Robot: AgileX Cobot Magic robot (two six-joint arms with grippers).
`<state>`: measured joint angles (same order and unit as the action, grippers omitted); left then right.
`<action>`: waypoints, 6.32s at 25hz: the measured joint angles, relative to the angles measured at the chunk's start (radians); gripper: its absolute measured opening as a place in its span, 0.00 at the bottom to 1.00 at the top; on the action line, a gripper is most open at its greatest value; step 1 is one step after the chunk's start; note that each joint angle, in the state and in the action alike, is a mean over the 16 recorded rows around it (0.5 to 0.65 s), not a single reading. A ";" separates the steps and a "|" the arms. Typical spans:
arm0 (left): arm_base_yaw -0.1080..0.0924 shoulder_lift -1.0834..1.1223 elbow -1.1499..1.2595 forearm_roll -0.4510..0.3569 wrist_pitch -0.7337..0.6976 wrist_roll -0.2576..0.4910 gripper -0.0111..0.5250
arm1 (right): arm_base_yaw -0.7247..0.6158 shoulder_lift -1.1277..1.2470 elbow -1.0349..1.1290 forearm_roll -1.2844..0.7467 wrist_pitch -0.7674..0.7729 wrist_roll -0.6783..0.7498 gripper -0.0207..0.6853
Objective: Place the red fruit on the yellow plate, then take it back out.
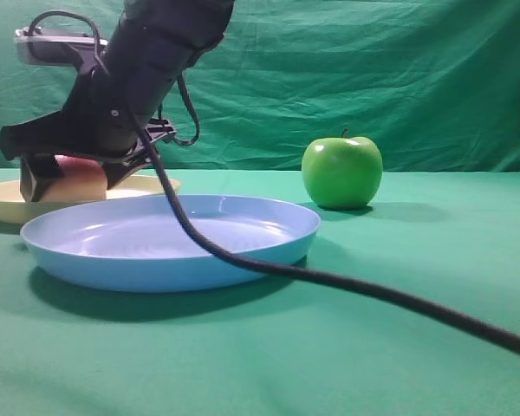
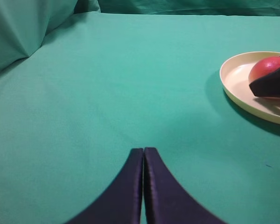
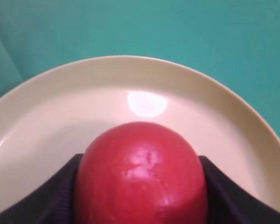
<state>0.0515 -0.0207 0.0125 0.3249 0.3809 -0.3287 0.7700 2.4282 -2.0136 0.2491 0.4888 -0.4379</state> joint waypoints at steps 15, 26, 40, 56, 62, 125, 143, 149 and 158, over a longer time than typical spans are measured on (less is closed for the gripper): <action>0.000 0.000 0.000 0.000 0.000 0.000 0.02 | -0.057 -0.396 0.041 -0.198 0.409 0.196 0.30; 0.000 0.000 0.000 0.000 0.000 0.000 0.02 | -0.185 -0.850 0.486 -0.336 0.480 0.412 0.30; 0.000 0.000 0.000 0.000 0.000 0.000 0.02 | -0.375 -1.219 1.224 -0.353 0.170 0.502 0.30; 0.000 0.000 0.000 0.000 0.000 0.000 0.02 | -0.389 -0.999 1.426 -0.360 -0.213 0.507 0.61; 0.000 0.000 0.000 0.000 0.000 0.000 0.02 | -0.389 -0.972 1.394 -0.368 -0.161 0.507 0.86; 0.000 0.000 0.000 0.000 0.000 0.000 0.02 | -0.531 -2.279 1.331 -0.271 0.445 0.438 0.03; 0.000 0.000 0.000 0.000 0.000 0.000 0.02 | -0.738 -2.440 1.797 -0.269 0.040 0.440 0.03; 0.000 0.000 0.000 0.000 0.000 0.000 0.02 | -0.759 -2.440 1.937 -0.265 -0.076 0.441 0.03; 0.000 0.000 0.000 0.000 0.000 0.000 0.02 | -0.778 -2.440 2.034 -0.259 -0.133 0.455 0.03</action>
<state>0.0515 -0.0207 0.0125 0.3249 0.3809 -0.3287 -0.0076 -0.0121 0.0203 -0.0102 0.3560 0.0170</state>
